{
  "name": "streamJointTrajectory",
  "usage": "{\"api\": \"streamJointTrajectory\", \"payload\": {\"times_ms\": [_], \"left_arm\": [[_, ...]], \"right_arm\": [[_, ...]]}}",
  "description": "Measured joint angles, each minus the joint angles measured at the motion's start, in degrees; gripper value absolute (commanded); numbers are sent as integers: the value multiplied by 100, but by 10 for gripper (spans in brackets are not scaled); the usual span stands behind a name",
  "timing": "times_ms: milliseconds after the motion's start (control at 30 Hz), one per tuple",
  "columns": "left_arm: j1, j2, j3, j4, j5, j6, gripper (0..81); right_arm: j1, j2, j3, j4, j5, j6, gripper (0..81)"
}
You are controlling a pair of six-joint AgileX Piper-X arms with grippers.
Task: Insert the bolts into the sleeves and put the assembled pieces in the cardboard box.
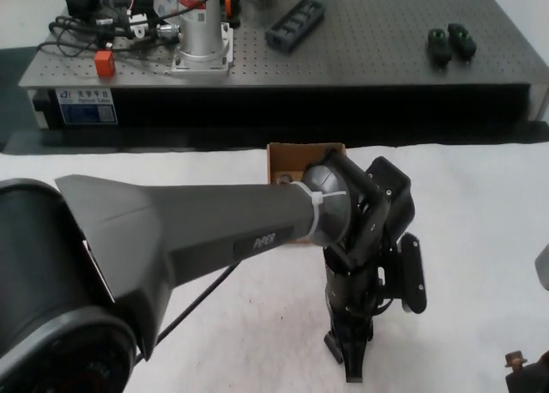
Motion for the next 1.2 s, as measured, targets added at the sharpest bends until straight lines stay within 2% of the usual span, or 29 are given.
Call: {"api": "streamJointTrajectory", "payload": {"times_ms": [33,167,433,567,633,700,733,767,833,867,1000,1100,1200], "left_arm": [[0,4,0,-2,0,0,4],[0,3,-6,-24,0,-114,7],[91,-333,52,-493,-54,-1533,7],[322,-945,176,-748,481,-2484,7],[601,-1831,620,-1215,864,-2966,7],[683,-2154,856,-1414,1026,-3266,7],[783,-2730,1390,-1862,1095,-3447,7],[791,-2785,1452,-1902,1260,-3836,7],[806,-3534,2331,-2522,1377,-4001,7],[790,-3763,2653,-2742,1713,-4260,7],[754,-4576,3654,-3499,2318,-4710,7],[754,-5075,3998,-3858,2548,-4901,7],[754,-5379,4121,-4008,2582,-4933,7]], "right_arm": [[0,0,0,0,0,0,30],[0,0,0,0,0,0,30],[0,-28,0,-296,-99,71,30],[0,-243,0,-902,-296,301,30],[0,-308,0,-1126,-367,407,30],[0,-387,0,-1623,-690,853,30],[0,-417,0,-1954,-877,1078,30],[0,-424,0,-2334,-1045,1278,30],[29,-398,0,-3209,-1403,1752,30],[114,-265,0,-4122,-1505,1981,30],[500,499,0,-6600,-1835,2969,30],[753,1139,-61,-7169,-1996,3409,30],[837,1375,-103,-7299,-2018,3462,30]]}}
